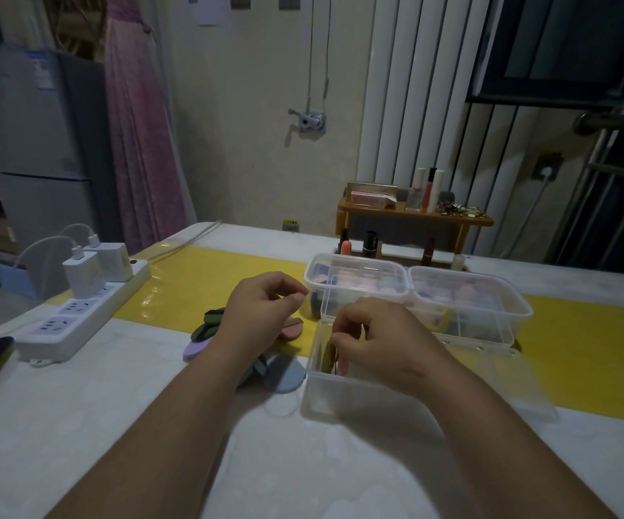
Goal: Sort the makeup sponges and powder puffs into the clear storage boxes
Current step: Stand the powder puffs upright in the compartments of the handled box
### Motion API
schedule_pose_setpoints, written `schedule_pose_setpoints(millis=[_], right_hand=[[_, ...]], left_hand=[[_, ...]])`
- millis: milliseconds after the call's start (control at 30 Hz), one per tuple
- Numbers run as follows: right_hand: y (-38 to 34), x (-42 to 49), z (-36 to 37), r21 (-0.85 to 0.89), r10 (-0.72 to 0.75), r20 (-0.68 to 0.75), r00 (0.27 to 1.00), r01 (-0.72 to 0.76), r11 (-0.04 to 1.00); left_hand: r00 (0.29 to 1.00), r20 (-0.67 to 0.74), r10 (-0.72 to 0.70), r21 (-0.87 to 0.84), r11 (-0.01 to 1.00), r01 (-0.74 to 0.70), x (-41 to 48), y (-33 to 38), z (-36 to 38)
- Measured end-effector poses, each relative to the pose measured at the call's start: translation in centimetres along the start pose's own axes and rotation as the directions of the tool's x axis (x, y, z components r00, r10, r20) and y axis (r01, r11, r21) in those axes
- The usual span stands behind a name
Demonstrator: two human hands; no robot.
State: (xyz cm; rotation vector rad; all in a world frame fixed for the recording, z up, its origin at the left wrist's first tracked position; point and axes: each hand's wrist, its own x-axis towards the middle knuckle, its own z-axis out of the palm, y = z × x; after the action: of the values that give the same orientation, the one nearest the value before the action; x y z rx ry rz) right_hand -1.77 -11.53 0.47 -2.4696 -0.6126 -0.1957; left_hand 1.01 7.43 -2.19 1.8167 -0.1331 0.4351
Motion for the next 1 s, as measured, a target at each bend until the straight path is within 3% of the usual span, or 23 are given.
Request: schedule_pose_setpoints(millis=[100, 333, 533, 633, 767, 1000], right_hand=[[0.0, 0.3, 0.0, -0.085, -0.003, 0.042, 0.999, 0.006, 0.996], [0.4, 0.3, 0.1, -0.045, 0.039, 0.031, 0.999, -0.038, 0.998], [0.5, 0.3, 0.1, 0.008, 0.042, -0.020, 0.999, -0.041, 0.999], [0.7, 0.4, 0.2, 0.036, 0.041, -0.066, 0.997, -0.038, 0.999], [0.8, 0.5, 0.3, 0.052, 0.040, -0.117, 0.992, -0.034, 0.998], [1.1, 0.6, 0.3, 0.053, 0.038, -0.114, 0.993, -0.032, 0.998]], left_hand=[[1.000, -0.003, -0.002, 0.015, 1.000, 0.002, 0.0, 0.0, 0.0], [0.999, -0.050, 0.017, 0.069, 0.998, -0.013, 0.0, 0.4, -0.2], [0.994, -0.094, 0.054, 0.314, 0.949, -0.021, 0.1, -0.1, -0.5], [0.991, -0.107, 0.082, 0.513, 0.858, -0.016, 0.1, -0.1, -0.5], [0.989, -0.020, 0.144, 0.755, 0.651, -0.079, 0.5, -0.3, -0.6], [0.987, 0.147, 0.069, 0.844, 0.512, -0.162, 0.8, -1.9, -0.4]])
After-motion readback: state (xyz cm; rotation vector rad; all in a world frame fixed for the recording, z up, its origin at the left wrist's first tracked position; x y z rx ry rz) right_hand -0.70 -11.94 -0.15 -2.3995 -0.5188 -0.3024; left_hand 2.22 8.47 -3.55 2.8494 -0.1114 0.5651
